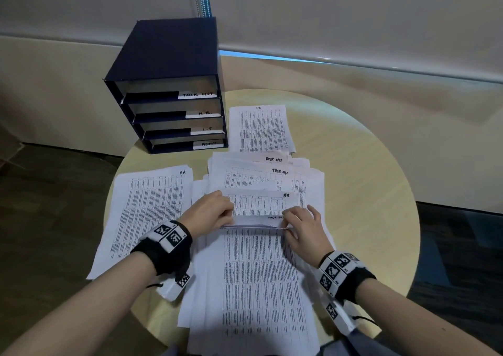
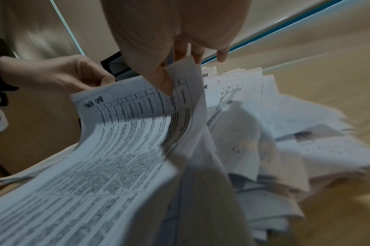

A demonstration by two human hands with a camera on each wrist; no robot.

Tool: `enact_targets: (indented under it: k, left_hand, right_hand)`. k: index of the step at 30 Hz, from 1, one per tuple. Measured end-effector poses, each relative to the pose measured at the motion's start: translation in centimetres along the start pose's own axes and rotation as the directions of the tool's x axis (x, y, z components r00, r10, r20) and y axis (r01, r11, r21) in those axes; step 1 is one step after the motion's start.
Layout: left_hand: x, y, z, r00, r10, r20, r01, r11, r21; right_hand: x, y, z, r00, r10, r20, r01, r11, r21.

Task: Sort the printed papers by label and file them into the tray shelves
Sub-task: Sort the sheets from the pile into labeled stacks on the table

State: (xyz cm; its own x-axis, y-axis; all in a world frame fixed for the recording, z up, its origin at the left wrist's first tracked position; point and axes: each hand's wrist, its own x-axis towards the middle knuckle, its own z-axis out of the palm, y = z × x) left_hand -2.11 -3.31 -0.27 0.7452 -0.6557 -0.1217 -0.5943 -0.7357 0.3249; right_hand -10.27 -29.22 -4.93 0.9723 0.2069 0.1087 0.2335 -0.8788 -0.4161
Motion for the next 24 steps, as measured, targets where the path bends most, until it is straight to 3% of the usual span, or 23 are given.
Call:
enact_targets:
  k: [5, 7, 9, 12, 16, 18, 20, 21, 24]
  left_hand:
    - [-0.2, 0.6, -0.3, 0.997, -0.046, 0.057, 0.053, 0.99, -0.129]
    - [-0.4, 1.1, -0.6, 0.981, -0.102, 0.167, 0.14, 0.962, -0.237]
    - [-0.6, 1.5, -0.6, 0.952, -0.121, 0.28, 0.181, 0.963, -0.2]
    - [-0.5, 1.4, 0.0, 0.957, -0.079, 0.277, 0.098, 0.994, -0.055]
    - [0.8, 1.1, 0.5, 0.958, -0.082, 0.276, 0.144, 0.967, -0.212]
    - [2.2, 0.9, 0.8, 0.952, -0.087, 0.292, 0.173, 0.944, -0.281]
    - [4.0, 0.5, 0.7, 0.963, -0.164, 0.214, 0.234, 0.902, -0.363]
    - [5.2, 0.1, 0.5, 0.971, -0.206, 0.125, 0.237, 0.908, -0.345]
    - [8.6, -1.3, -0.3, 0.959, -0.231, -0.163, 0.223, 0.972, -0.069]
  right_hand:
    - [0.1, -0.2, -0.5, 0.999, 0.018, 0.042, -0.022, 0.995, 0.101]
    - [0.3, -0.3, -0.8, 0.999, 0.028, 0.046, -0.034, 0.989, 0.147]
    - [0.4, -0.2, -1.0, 0.995, 0.094, 0.041, -0.102, 0.961, 0.257]
    - [0.4, -0.5, -1.4, 0.96, 0.275, 0.053, -0.263, 0.82, 0.509]
    - [0.5, 0.8, -1.1, 0.883, 0.383, 0.273, -0.467, 0.644, 0.606]
    - [1.2, 1.9, -1.8, 0.878, 0.381, 0.288, -0.477, 0.666, 0.574]
    - [2.2, 2.9, -2.5, 0.89, 0.387, 0.242, -0.456, 0.74, 0.494]
    - [2.8, 3.0, -2.9, 0.905, 0.377, 0.196, -0.425, 0.799, 0.426]
    - [4.8, 2.9, -3.7, 0.96, 0.254, 0.118, -0.263, 0.963, 0.065]
